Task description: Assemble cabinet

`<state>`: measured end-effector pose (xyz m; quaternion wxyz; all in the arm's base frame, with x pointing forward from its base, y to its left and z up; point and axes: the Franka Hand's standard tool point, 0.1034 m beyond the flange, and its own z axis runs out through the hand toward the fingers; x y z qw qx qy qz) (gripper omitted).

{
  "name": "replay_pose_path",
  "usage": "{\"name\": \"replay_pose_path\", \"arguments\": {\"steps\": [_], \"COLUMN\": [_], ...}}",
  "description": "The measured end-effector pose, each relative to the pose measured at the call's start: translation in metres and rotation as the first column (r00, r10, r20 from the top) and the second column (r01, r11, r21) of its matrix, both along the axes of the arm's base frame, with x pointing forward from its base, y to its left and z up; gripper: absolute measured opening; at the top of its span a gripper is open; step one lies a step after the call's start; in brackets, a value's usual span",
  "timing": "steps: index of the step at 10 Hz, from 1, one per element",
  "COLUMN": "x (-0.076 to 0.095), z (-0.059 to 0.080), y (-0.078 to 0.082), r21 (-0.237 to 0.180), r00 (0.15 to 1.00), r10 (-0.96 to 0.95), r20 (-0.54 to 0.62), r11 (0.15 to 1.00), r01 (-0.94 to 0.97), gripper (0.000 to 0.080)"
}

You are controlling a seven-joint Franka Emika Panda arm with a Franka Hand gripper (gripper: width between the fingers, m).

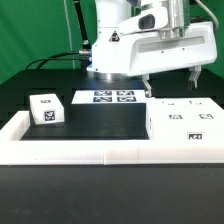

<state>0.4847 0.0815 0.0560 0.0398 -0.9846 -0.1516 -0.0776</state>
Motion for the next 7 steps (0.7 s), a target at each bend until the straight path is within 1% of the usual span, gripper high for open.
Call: {"name": "replay_pose_path", "arguments": {"steps": [1, 2, 3, 4, 5, 7], "x": [0.000, -0.001, -0.002, 0.000, 0.002, 0.000], "z": [0.000, -0.002, -0.006, -0.010, -0.017, -0.028], "y": [0.001, 0.005, 0.009, 0.009, 0.004, 0.004], "r21": [0.014, 0.027, 0.028, 0.023, 0.015, 0.014], "r00": [0.997, 0.982, 0.968, 0.957, 0.962, 0.965], "r10": [-0.077, -0.186, -0.246, -0.286, -0.272, -0.260], "r20": [-0.010, -0.027, -0.039, -0.044, -0.033, -0.029], "r11": [0.997, 0.982, 0.969, 0.958, 0.962, 0.965], "r01": [0.077, 0.187, 0.247, 0.287, 0.272, 0.261], "gripper": [0.0797, 0.0797, 0.0797, 0.0797, 0.0797, 0.0797]}}
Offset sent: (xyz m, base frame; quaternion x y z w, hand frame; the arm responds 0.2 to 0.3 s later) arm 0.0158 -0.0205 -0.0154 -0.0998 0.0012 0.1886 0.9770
